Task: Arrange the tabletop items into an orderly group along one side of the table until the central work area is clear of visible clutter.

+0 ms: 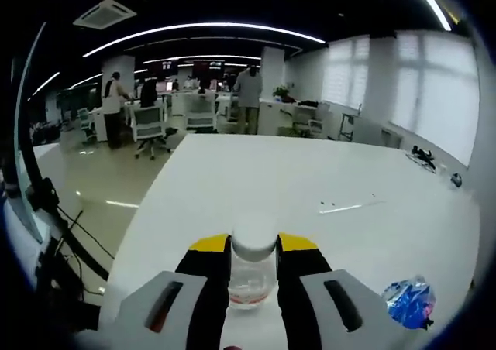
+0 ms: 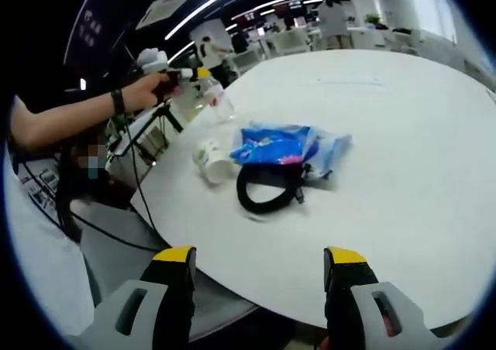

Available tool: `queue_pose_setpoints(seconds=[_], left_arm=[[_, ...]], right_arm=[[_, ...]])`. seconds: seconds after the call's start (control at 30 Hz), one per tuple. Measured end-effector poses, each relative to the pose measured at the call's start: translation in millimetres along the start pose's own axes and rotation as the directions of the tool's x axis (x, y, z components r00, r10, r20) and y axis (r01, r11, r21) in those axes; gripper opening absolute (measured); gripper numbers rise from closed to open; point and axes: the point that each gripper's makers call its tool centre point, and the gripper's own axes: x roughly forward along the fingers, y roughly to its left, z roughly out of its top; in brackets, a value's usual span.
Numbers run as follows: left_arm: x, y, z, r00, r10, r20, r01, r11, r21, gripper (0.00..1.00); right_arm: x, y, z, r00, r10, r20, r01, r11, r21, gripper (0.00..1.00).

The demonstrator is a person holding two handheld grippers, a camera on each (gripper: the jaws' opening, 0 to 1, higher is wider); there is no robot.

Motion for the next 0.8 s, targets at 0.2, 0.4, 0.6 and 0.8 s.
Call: queue_pose_setpoints(seconds=[0.2,0.4,0.6,0.8], left_arm=[[-19,-11.4,-2.4,1.000,0.012,-0.006,-0.012,1.000,-0.004,0.20],[-24,-10.1,-10.1,1.000,0.013,-0.009,-0.013,1.000,0.002,0.20],[-39,-19.1,-15.7,1.000,0.010,-0.016,-0.009,1.000,0.009,0.20],[-43,-23.0,-18.3,1.000,0.013,-0.020,-0.012,1.000,0.025,0.21]], right_arm=[[-1,4,-0.8,1.000,0.004,0.002,-0.004,1.000,-0.002,0.68],[1,4,-0.9,1.000,0.010,0.007,-0.010,1.000,-0.003,0.68],[4,5,-1.0,1.000,0.019,0.011,-0.019,1.000,-0.012,0.68],[3,4,1.4,0.999,0.022,0.024,-0.022,1.000,-0.012,0.68]])
